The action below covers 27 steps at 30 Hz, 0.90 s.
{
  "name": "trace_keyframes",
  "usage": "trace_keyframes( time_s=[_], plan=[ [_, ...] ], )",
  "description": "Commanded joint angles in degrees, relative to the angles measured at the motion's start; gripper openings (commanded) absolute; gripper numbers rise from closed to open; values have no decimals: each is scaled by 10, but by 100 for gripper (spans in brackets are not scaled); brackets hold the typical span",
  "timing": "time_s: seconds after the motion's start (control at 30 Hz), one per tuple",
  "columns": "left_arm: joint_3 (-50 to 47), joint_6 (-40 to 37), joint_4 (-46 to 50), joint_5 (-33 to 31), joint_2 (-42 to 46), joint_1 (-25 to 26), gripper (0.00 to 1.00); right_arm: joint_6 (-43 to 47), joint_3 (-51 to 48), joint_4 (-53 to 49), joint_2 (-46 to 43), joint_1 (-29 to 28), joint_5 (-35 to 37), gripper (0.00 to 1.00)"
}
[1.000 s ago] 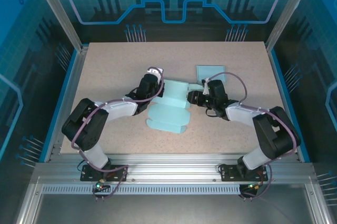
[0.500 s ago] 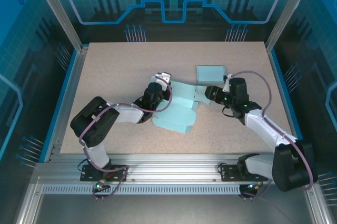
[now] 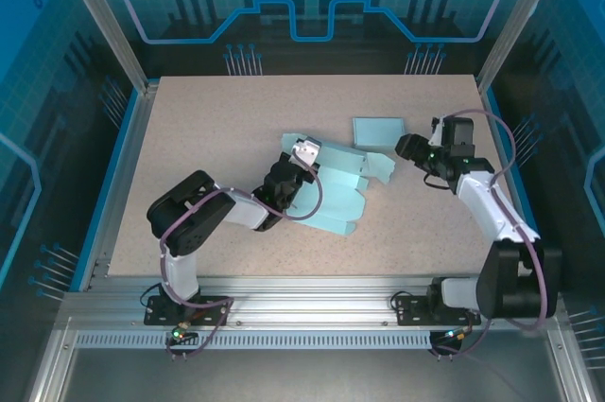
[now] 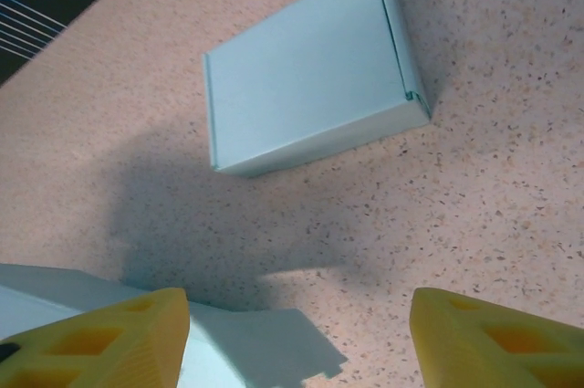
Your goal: Fold the paper box
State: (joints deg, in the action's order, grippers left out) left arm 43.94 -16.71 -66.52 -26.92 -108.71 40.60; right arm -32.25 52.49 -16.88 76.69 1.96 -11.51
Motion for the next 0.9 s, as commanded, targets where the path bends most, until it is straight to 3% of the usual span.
trace_keyframes(
  time_s=[0.0,0.3,0.6,0.87],
  plan=[
    [-13,-12,-16,-20,14,13,10,11,24,-16,36,8,-47,62],
    [-49,24,34,-69,48,51,10,12,-7,7,45,6,-61,62],
    [-75,-16,-83,-99,-6,69,10,20,-34,17,54,6,-68,61],
    [-94,-24,-78,-112,-2,86,10,16,-48,33,72,-6,-77,59]
  ],
)
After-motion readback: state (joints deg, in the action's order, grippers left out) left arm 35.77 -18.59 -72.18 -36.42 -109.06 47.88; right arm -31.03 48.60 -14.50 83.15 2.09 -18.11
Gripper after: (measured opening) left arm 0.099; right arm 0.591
